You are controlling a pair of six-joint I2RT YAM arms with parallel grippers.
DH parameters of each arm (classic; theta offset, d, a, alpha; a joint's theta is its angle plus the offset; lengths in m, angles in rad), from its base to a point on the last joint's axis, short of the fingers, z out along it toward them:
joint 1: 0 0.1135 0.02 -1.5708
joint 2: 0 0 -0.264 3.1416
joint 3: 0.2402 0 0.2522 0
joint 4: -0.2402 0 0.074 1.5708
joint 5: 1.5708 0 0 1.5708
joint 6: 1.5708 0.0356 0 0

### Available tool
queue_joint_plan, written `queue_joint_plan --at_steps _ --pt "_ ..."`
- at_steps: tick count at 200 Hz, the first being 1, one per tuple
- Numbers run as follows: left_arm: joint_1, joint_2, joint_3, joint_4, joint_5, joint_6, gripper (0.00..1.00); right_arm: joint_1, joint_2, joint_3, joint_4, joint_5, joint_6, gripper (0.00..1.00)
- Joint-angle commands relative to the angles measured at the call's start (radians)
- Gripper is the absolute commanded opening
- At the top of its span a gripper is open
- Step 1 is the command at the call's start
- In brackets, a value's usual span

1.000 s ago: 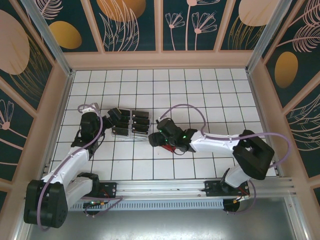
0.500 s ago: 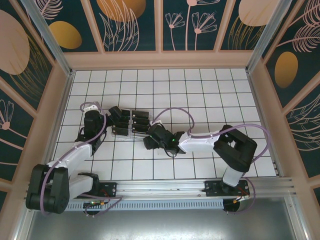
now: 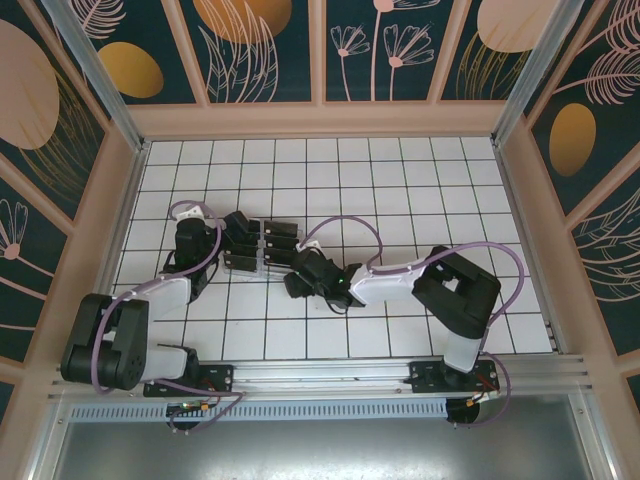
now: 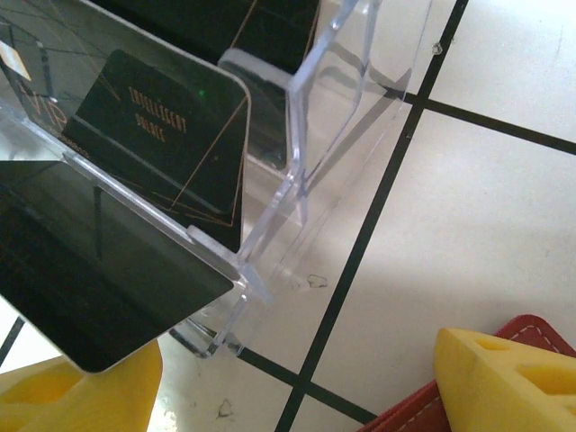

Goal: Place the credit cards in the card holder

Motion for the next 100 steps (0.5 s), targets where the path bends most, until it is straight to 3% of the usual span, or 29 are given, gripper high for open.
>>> queue_joint_plan --at_steps 1,100 --pt "-0.005 0.027 0.029 0.091 0.057 -0.016 0.99 -0.022 0.023 0.024 0.038 0.049 -0.01 0.8" --pt "-0.052 0.119 0.085 0.164 0.121 -0.046 0.99 -0.169 0.007 0.018 0.061 0.04 -0.026 0.79"
